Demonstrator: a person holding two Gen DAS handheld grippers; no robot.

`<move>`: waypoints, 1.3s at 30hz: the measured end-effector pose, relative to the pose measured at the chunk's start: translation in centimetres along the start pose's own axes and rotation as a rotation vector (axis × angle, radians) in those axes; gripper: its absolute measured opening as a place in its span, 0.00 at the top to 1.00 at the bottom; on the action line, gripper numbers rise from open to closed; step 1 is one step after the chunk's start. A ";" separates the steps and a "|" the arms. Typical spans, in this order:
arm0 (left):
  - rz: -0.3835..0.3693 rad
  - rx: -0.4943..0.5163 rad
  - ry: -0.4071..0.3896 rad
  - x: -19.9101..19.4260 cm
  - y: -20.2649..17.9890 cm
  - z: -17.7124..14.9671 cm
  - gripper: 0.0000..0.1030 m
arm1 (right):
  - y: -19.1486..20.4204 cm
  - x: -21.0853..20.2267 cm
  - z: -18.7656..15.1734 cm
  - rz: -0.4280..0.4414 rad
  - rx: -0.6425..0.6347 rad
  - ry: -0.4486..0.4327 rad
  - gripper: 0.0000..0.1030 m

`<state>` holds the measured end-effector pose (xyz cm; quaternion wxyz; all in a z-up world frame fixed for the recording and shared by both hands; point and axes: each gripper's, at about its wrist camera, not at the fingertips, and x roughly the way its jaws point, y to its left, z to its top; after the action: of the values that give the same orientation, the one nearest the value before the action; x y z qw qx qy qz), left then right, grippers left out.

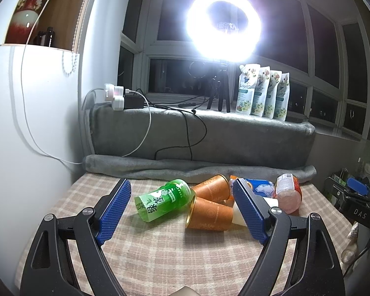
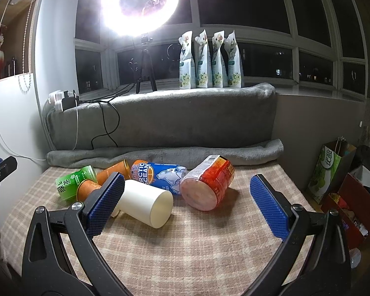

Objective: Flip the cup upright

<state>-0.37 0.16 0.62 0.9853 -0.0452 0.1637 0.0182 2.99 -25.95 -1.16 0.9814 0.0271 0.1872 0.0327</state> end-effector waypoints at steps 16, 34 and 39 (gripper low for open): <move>-0.001 0.002 0.002 0.2 0.2 -0.1 0.18 | -0.1 0.3 -0.3 0.000 0.002 0.008 0.00; 0.007 0.017 -0.018 -0.1 0.1 0.3 0.18 | -0.3 0.1 -0.3 0.003 0.005 0.012 0.00; 0.007 0.020 -0.021 -0.3 0.0 0.5 0.18 | -0.2 0.1 -0.2 0.001 0.005 0.011 0.00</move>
<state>-0.51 0.22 1.17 0.9873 -0.0345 0.1535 0.0207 3.02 -26.15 -1.41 0.9803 0.0293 0.1925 0.0329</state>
